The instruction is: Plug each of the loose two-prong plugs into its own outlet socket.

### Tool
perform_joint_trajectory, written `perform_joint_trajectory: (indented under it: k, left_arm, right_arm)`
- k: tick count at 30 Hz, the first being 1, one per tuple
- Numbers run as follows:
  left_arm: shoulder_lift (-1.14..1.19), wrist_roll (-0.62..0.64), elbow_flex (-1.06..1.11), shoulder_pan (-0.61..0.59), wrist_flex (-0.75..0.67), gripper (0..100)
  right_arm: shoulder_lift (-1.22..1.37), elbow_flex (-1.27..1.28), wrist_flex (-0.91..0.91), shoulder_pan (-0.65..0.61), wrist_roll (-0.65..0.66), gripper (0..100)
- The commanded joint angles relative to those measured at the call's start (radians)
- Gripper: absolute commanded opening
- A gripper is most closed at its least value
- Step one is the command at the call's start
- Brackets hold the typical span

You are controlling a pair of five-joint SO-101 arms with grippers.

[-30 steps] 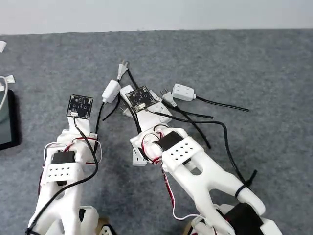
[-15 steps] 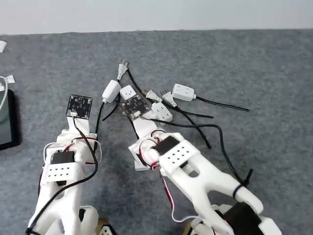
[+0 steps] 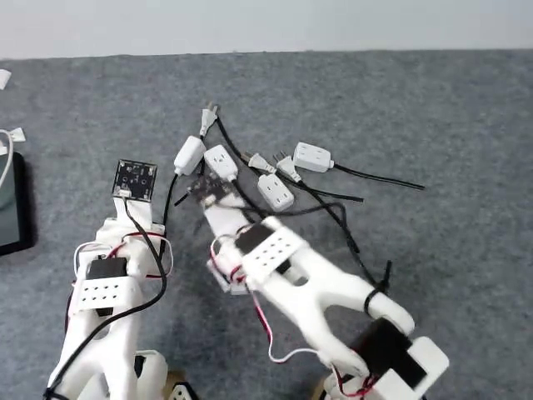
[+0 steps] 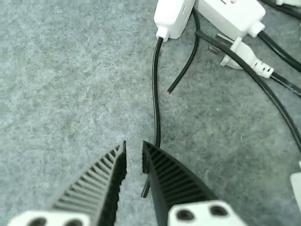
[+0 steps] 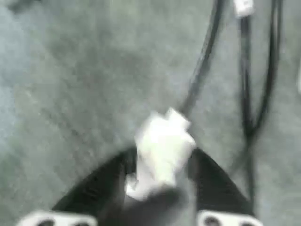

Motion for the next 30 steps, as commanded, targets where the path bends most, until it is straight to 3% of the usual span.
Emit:
perform_joint_trajectory:
  k: [1,15,17,20,22,30]
  left_arm:
    - [-0.021,-0.009,-0.025,-0.034,-0.028,6]
    - [-0.017,0.006,-0.073,-0.126,-0.028,6]
    - [-0.017,0.048,-0.082,-0.147,-0.028,6]
    - [-0.015,0.078,-0.093,-0.161,-0.029,6]
    - [-0.015,0.084,-0.091,-0.161,-0.041,6]
    - [0.06,0.132,-0.127,-0.158,-0.061,6]
  right_arm:
    - [-0.012,-0.014,0.015,-0.047,-0.028,29.6]
    - [0.14,-0.127,0.048,-0.036,-0.058,25.8]
    - [0.159,-0.146,0.051,-0.024,-0.058,19.6]
    - [0.165,-0.17,0.071,-0.004,-0.06,0.2]
    - [0.157,-0.176,0.09,0.022,-0.058,3.9]
    - [-0.15,-0.181,0.255,0.231,-0.005,0.9]
